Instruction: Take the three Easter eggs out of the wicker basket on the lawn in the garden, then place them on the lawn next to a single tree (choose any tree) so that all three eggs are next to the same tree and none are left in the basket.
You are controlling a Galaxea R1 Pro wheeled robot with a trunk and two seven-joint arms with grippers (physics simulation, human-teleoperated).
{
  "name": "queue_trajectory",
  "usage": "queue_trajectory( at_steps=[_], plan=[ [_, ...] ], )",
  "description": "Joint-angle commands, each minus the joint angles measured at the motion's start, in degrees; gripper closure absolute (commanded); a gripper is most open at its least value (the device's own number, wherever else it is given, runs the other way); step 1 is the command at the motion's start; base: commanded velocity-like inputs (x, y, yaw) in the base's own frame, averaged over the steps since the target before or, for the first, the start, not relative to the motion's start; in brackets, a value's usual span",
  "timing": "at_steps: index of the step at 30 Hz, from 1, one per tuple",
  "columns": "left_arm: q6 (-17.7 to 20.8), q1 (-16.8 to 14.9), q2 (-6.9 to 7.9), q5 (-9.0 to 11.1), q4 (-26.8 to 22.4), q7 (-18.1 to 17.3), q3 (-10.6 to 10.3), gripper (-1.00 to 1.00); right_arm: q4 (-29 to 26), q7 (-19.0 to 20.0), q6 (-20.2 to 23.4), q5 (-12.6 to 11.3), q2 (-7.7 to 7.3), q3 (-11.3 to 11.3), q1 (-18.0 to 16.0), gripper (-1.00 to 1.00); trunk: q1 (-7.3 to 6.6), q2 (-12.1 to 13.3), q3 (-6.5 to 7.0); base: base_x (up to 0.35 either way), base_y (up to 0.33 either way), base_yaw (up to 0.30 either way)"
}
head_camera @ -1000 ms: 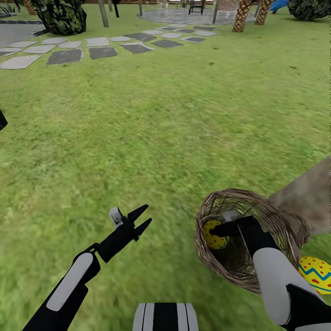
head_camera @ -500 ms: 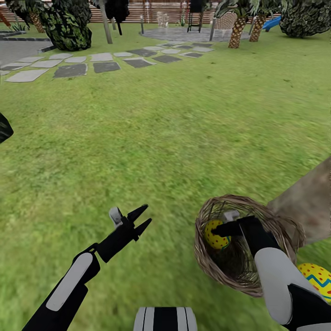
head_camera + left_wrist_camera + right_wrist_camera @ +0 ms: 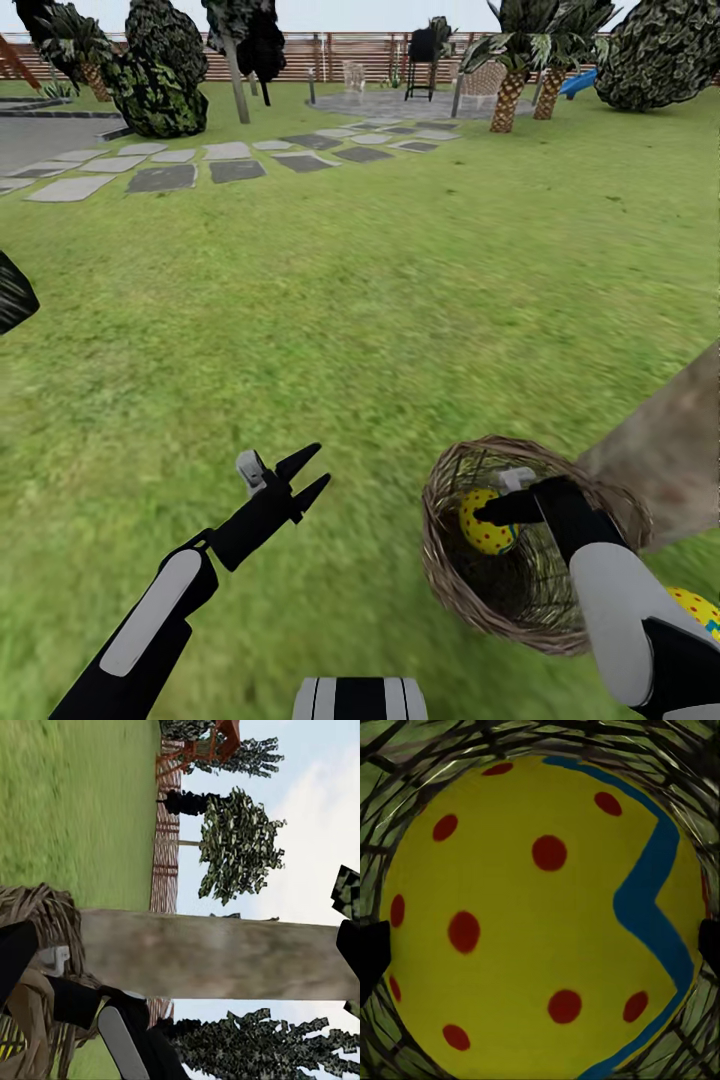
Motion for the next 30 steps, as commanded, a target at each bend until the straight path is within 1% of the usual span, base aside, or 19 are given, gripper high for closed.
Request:
queue_trajectory(
  at_steps=[1,6,8,11,14,17,23,25,27,28,29,30],
  plan=[
    [0.17,-0.03,0.02,0.38,0.01,-0.03,-0.12,-1.00,0.09,0.59,0.12,0.53,-0.27,-0.35,-0.03,1.00,-0.23,0.40,0.14,0.000,0.000,0.000],
    [0.21,-0.03,0.00,0.38,0.00,0.13,-0.13,-1.00,1.82,0.59,0.05,0.60,-0.48,-0.35,-0.02,1.00,-1.33,2.41,1.04,-0.015,0.000,0.000],
    [0.20,-0.03,0.00,0.38,0.00,0.19,-0.15,-1.00,1.95,0.59,0.03,0.54,-0.61,-0.35,-0.02,1.00,-1.77,3.21,1.40,-0.231,0.000,0.000],
    [0.22,-0.03,0.05,0.38,0.00,0.16,-0.16,-1.00,1.82,0.75,0.03,0.61,-1.63,-0.35,-0.02,1.00,-2.43,4.41,1.94,-0.280,0.000,0.000],
    [0.21,-0.03,0.09,0.96,0.08,0.19,-0.08,-1.00,1.32,0.78,0.01,0.43,-1.83,-0.35,-0.04,1.00,-3.09,5.61,2.48,-0.050,0.000,0.000],
    [0.19,-0.03,0.09,1.54,0.10,0.22,-0.07,-1.00,1.13,0.84,0.02,0.48,-2.47,-0.35,-0.04,1.00,-3.75,6.82,3.02,-0.019,0.000,0.000],
    [0.18,-0.03,0.09,1.61,0.09,0.23,-0.07,-1.00,1.05,0.92,-0.01,0.41,-2.74,-0.39,-0.08,1.00,-5.07,9.22,4.09,-0.291,0.000,0.000],
    [0.19,-0.03,0.16,1.61,0.16,0.23,-0.07,-1.00,0.99,0.94,-0.02,0.22,-2.80,-0.45,-0.09,1.00,-5.51,10.03,4.45,-0.076,0.000,0.000],
    [0.19,-0.03,0.17,1.61,0.17,0.23,-0.07,-1.00,0.93,1.00,-0.05,-0.09,-3.83,-0.54,-0.07,1.00,-5.94,10.83,4.81,-0.014,0.000,0.000],
    [0.19,-0.03,0.18,1.61,0.18,0.23,-0.07,-1.00,0.78,1.96,-0.05,-0.19,-4.41,-0.67,-0.08,1.00,-6.16,11.23,4.99,-0.004,0.000,0.000],
    [0.21,-0.03,0.18,1.61,0.18,0.23,-0.07,-1.00,0.41,3.82,-0.06,-0.22,-4.76,-0.73,-0.08,1.00,-6.38,11.63,5.17,-0.002,0.000,0.000],
    [0.20,-0.03,0.18,1.61,0.18,0.23,-0.07,-1.00,-0.61,7.73,-0.06,-0.21,-5.30,-0.77,-0.09,1.00,-6.60,12.03,5.35,0.000,0.000,0.000]
  ],
)
